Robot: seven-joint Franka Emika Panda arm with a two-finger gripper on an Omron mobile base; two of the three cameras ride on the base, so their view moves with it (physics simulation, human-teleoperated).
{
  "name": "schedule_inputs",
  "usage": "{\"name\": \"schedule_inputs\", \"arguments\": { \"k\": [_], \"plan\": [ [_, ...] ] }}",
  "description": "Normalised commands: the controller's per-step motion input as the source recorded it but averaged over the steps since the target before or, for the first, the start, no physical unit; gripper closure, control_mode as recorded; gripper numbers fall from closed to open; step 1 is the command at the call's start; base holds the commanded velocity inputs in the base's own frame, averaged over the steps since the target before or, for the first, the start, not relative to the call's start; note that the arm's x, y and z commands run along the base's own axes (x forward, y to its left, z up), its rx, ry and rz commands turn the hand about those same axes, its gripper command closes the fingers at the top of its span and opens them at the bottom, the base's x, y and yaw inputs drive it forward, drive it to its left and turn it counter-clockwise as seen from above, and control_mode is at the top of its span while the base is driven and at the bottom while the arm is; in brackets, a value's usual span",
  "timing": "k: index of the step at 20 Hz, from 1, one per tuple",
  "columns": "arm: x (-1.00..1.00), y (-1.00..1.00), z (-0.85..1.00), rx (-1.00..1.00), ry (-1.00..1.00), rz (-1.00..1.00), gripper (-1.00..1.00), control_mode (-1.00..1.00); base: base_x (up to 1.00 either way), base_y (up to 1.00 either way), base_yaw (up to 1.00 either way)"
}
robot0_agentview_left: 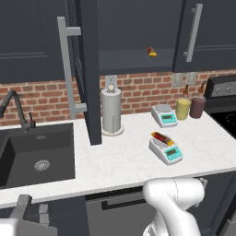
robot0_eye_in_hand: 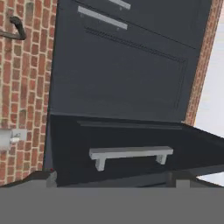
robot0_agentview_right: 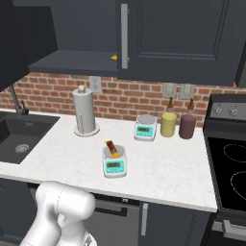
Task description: Pick the bar and place it on the digital scale for weighing, and close the cabinet.
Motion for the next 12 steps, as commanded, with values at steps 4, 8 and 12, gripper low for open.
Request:
{"name": "schedule_inputs", "arguments": {
  "k": [4,8,12],
  "plan": [
    [1.00,0.87,-0.19,0.12,-0.17,-0.16,-1.00,-1.00,0.00,0.00,0.00],
    [1.00,0.29,-0.29,0.05,-0.05,-0.10,-1.00,-1.00,0.00,0.00,0.00],
    [1.00,0.00,-0.49,0.02,-0.01,0.01,-1.00,-1.00,0.00,0.00,0.00]
  ]
}}
